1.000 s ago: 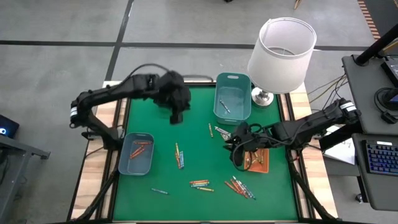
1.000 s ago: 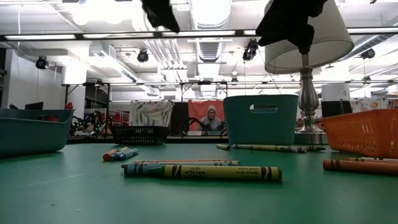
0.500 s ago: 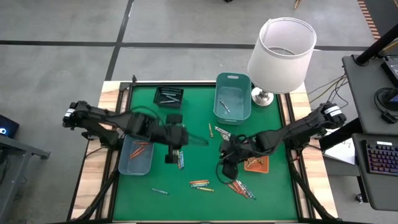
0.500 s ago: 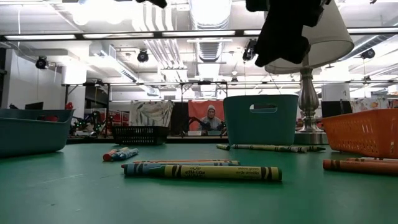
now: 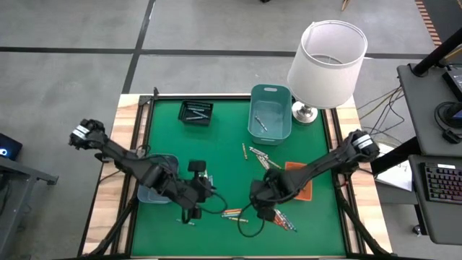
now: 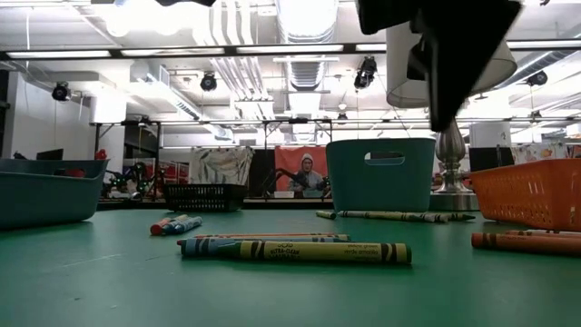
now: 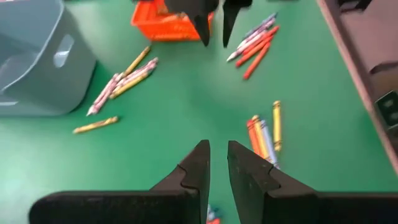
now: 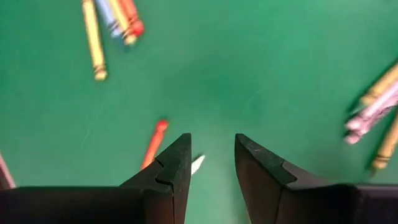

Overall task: Sort crayons
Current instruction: Put the orange crayon into the blue bin

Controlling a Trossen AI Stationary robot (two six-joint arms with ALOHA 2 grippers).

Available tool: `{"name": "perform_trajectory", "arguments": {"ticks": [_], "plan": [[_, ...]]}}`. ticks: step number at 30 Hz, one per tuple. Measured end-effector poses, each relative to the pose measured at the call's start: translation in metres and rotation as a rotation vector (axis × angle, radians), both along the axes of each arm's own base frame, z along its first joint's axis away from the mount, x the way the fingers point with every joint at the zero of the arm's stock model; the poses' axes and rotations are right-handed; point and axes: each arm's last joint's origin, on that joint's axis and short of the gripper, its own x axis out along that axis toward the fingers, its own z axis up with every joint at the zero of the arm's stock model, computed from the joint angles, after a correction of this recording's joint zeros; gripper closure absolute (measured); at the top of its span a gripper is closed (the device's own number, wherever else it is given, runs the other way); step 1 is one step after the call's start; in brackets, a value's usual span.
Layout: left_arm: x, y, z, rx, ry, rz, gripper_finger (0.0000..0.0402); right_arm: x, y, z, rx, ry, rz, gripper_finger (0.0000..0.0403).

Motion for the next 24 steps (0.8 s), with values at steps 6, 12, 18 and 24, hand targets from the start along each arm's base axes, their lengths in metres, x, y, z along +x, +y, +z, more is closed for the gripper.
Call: {"name": "perform_trajectory", "arguments": {"ticks": [6,12,18,24], "plan": [[-0.007,0.001,-0.016,-0.071,-0.123,-0.006,0.0362,-0.004,0.032,-0.015,-0.014,0.042,0.263,0.0291],[-0.008,0.002,-0.017,-0.13,-0.225,-0.005,0.0362,-0.012,0.057,-0.032,-0.082,0.053,0.365,0.0291],[-0.006,0.001,-0.014,-0.152,-0.268,-0.008,0.0362,-0.008,0.06,-0.044,-0.089,0.051,0.241,0.0291],[-0.005,0.001,-0.012,-0.15,-0.288,0.002,0.0362,-0.002,0.062,-0.057,-0.097,0.045,0.206,0.0291]]}}
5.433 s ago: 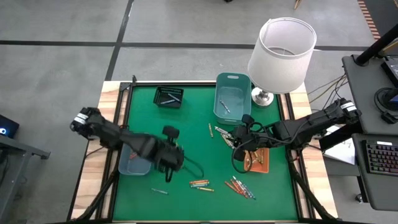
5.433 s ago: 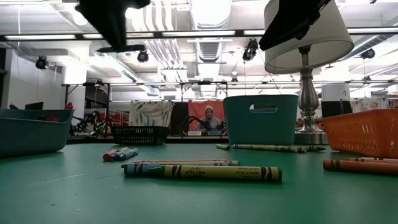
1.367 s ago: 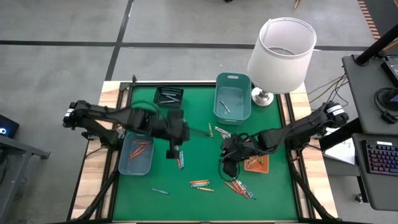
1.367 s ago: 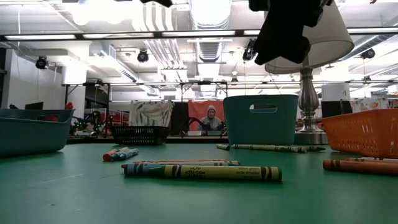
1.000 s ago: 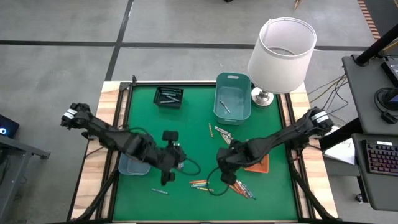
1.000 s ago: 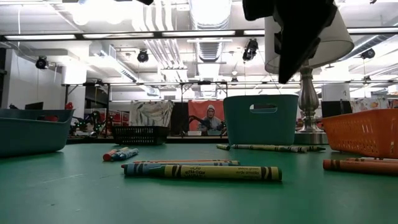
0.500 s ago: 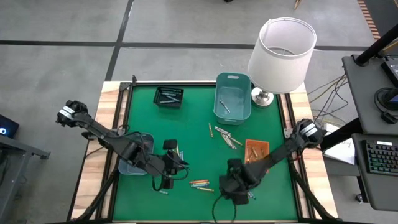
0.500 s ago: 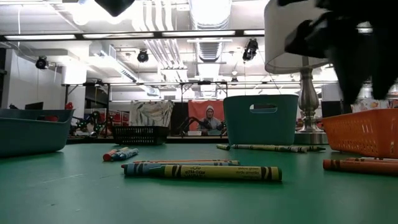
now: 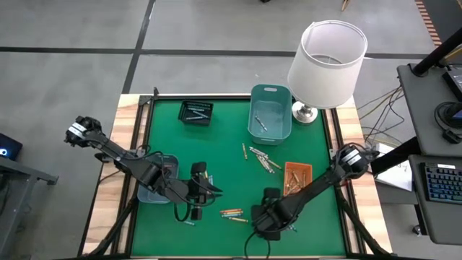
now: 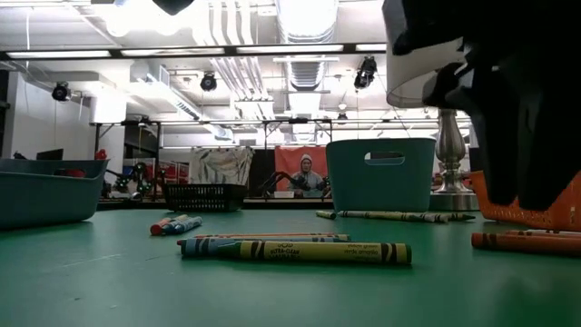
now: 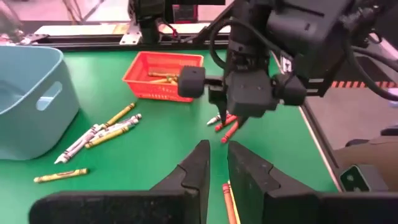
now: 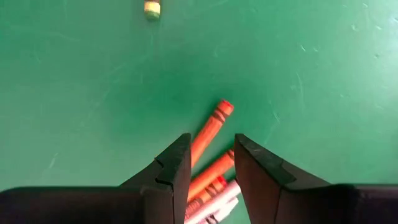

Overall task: Sort crayons
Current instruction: Put the orange crayon into the blue bin

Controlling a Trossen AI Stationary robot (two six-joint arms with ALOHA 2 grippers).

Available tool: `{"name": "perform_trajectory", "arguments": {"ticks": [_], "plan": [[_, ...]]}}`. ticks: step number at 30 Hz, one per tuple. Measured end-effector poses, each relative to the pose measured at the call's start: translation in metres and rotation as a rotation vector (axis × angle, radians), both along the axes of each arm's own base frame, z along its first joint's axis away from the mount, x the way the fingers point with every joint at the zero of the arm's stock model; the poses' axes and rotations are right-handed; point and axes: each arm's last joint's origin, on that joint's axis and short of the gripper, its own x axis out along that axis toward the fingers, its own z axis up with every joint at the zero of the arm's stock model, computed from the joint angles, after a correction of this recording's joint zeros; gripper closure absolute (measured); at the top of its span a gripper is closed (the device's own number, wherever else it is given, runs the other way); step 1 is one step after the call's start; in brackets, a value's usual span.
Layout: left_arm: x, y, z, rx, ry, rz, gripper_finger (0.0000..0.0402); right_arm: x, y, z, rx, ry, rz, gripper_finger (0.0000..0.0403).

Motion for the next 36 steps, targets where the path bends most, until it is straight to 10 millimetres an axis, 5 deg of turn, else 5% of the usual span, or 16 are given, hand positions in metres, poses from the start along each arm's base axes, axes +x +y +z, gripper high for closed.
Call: {"name": "perform_trajectory", "arguments": {"ticks": [17,36], "plan": [[0.002,0.0,0.002,0.026,-0.033,0.019,0.0362,0.01,-0.006,-0.025,-0.019,0.039,-0.069,0.0291],[0.003,0.003,0.006,0.1,-0.085,0.093,0.0362,0.014,-0.006,-0.026,0.009,0.014,-0.142,0.0296]]}}
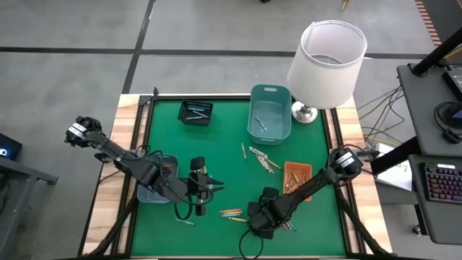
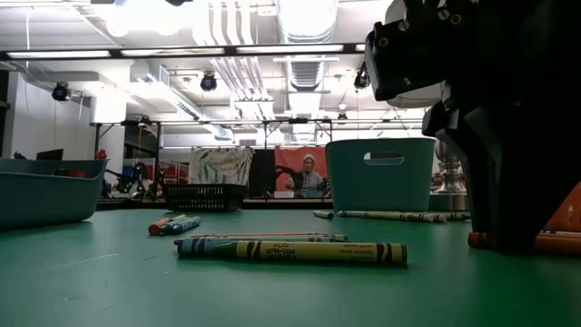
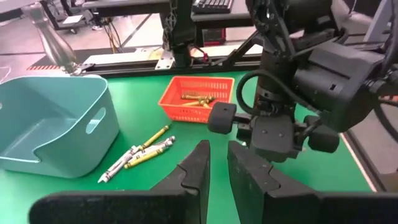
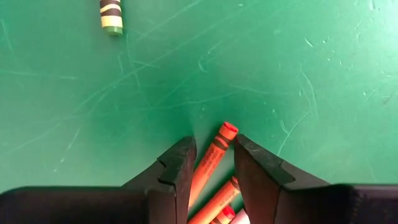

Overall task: Sort crayons
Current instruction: Put the orange crayon into the blue bin

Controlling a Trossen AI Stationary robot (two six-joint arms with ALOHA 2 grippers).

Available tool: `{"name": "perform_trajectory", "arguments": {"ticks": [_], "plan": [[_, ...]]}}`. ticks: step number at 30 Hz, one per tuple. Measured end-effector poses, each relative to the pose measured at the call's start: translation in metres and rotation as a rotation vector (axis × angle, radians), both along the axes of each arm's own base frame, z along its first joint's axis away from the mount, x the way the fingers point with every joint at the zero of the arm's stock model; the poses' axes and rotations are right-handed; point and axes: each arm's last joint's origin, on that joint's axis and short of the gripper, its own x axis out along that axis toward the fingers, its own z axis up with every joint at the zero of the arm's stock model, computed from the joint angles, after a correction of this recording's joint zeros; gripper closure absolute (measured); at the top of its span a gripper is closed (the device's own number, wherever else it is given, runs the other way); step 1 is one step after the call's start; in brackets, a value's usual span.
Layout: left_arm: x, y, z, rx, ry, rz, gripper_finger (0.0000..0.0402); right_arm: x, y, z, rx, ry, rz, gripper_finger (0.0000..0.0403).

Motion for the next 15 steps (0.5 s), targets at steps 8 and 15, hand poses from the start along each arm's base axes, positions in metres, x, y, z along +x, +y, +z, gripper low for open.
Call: {"name": "perform_trajectory", "arguments": {"ticks": [8,15], "plan": [[0.0007,-0.0004,0.002,-0.008,-0.02,-0.002,0.0362,0.0009,0.0007,-0.0002,0.006,-0.01,0.004,0.0347],[0.0008,-0.0007,0.0023,-0.007,-0.023,-0.004,0.0362,0.0013,0.001,0.0002,0.006,-0.014,0.015,0.0389]]}}
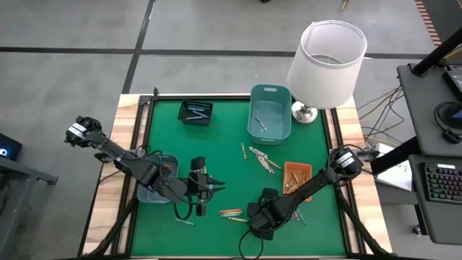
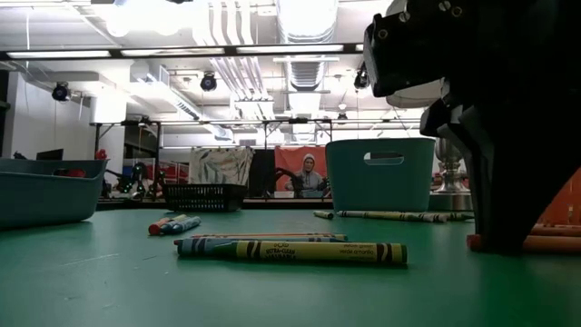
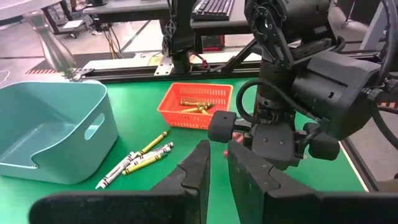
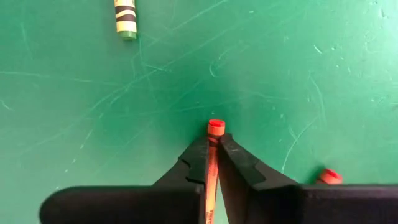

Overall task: Sort crayons
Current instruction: Put the orange crayon into the blue bin

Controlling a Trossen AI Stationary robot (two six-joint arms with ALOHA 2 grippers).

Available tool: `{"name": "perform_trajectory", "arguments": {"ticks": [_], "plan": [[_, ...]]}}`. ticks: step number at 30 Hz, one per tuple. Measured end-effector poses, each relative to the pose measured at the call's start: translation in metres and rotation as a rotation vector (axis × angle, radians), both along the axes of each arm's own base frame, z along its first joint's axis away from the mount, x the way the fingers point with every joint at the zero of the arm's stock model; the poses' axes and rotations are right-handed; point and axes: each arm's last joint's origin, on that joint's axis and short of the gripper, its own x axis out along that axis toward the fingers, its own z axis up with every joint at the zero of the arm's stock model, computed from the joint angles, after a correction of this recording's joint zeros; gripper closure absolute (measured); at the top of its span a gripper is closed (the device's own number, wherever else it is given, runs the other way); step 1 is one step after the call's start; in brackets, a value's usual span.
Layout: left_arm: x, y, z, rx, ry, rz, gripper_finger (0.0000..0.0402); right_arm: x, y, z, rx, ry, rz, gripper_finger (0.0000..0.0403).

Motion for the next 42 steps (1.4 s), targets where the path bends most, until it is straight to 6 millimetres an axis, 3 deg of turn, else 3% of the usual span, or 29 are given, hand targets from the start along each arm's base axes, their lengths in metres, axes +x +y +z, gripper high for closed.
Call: {"name": "perform_trajectory", "arguments": {"ticks": [6,15,22,27,35,42], "plan": [[0.0,0.0,0.0,0.03,0.003,-0.012,0.0362,0.001,-0.002,0.011,-0.023,-0.066,-0.023,0.0391],[0.001,-0.003,-0.002,0.051,-0.039,-0.105,0.0362,0.0,-0.007,0.058,-0.126,-0.32,-0.015,0.0391],[-0.006,-0.003,-0.024,0.01,-0.211,-0.257,0.0362,0.0,0.001,0.076,-0.181,-0.501,0.049,0.0391],[-0.017,0.003,-0.042,-0.04,-0.33,-0.252,0.0359,-0.001,0.009,0.083,-0.254,-0.598,0.079,0.0391],[-0.032,0.012,-0.064,-0.076,-0.394,-0.247,0.0309,0.013,0.013,0.098,-0.25,-0.751,0.213,0.0391],[-0.037,0.013,-0.074,-0.058,-0.365,-0.33,0.0244,0.03,0.004,0.119,-0.19,-0.903,0.363,0.0391]]}}
